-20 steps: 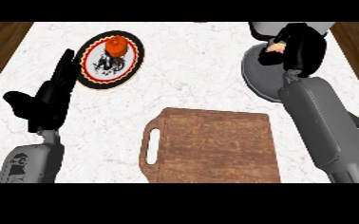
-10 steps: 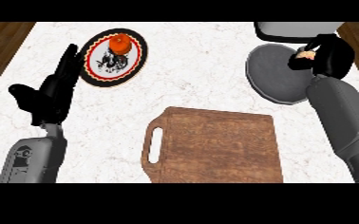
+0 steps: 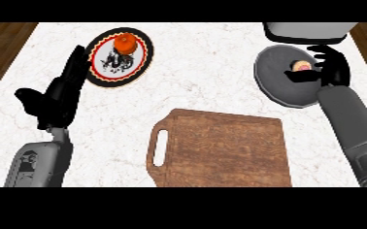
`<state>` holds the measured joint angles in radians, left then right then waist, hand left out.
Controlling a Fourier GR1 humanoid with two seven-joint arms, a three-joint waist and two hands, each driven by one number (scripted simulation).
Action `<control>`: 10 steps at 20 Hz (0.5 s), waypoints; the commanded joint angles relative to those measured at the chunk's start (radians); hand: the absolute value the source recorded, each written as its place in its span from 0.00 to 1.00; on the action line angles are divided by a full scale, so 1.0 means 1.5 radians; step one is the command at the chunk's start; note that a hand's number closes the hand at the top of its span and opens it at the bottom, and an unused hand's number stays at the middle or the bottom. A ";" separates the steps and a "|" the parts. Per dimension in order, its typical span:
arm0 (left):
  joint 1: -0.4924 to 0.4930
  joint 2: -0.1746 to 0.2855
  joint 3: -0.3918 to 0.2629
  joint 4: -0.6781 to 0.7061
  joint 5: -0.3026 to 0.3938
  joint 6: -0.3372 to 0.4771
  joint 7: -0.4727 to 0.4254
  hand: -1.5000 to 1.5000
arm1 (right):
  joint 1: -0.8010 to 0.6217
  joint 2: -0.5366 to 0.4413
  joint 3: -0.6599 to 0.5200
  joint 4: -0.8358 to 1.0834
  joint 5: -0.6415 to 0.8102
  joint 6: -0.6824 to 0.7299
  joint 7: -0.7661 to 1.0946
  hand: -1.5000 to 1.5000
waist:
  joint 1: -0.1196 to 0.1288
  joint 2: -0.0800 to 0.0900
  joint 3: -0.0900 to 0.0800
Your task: Pick the cupcake from the cutting board and place it in the pan
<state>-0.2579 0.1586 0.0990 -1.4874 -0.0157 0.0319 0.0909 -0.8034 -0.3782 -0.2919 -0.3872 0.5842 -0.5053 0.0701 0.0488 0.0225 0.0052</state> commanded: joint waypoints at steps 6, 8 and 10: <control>0.018 0.014 0.016 0.005 0.008 -0.012 -0.012 0.50 | -0.001 0.003 -0.078 0.044 -0.075 -0.031 -0.198 0.00 | -0.004 -0.004 -0.001; -0.022 0.007 0.013 0.007 0.006 0.003 0.024 0.50 | 0.015 0.030 -0.114 0.014 -0.120 -0.049 -0.254 0.00 | -0.015 -0.007 -0.001; 0.011 -0.004 0.006 0.001 -0.005 0.012 0.000 0.50 | 0.026 0.051 -0.143 0.000 -0.151 -0.084 -0.289 0.00 | -0.015 -0.008 -0.001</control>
<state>-0.2519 0.1578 0.1072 -1.4813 -0.0173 0.0379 0.0897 -0.7811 -0.3435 -0.4378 -0.3536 0.4334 -0.5682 -0.2557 0.0336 0.0145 0.0036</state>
